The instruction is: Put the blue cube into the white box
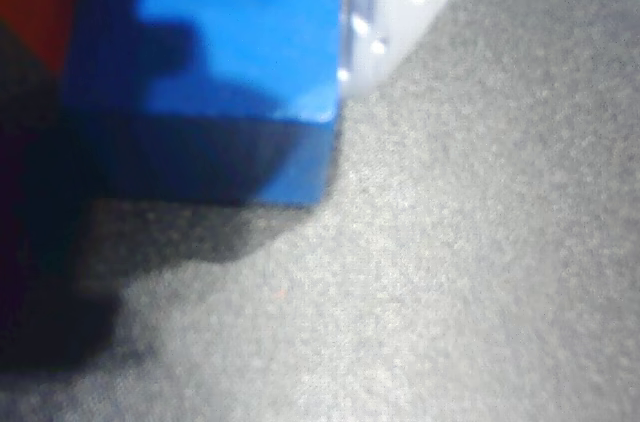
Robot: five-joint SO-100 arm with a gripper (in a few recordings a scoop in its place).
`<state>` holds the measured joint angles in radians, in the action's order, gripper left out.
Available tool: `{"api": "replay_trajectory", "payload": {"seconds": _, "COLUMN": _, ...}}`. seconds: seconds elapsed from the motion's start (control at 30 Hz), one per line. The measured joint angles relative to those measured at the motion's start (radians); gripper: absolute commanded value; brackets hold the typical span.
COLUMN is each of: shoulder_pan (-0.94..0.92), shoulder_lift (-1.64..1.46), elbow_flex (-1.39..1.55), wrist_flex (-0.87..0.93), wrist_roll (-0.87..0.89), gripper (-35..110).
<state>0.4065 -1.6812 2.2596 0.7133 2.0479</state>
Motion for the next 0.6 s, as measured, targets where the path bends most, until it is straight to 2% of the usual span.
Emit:
{"api": "replay_trajectory", "payload": {"seconds": 0.2, "shoulder_pan": -0.049, "shoulder_lift": -0.15, "elbow_flex": 0.005, "wrist_flex": 0.15, "wrist_roll": -0.044, "gripper": 0}}
{"api": "replay_trajectory", "payload": {"seconds": 0.4, "shoulder_pan": -0.215, "shoulder_lift": -0.327, "elbow_flex": -0.003, "wrist_flex": 0.348, "wrist_roll": -0.19, "gripper": 0}}
{"api": "replay_trajectory", "payload": {"seconds": 0.6, "shoulder_pan": -0.371, "shoulder_lift": -0.486, "elbow_flex": -0.008, "wrist_flex": 0.535, "wrist_roll": -0.256, "gripper": 0}}
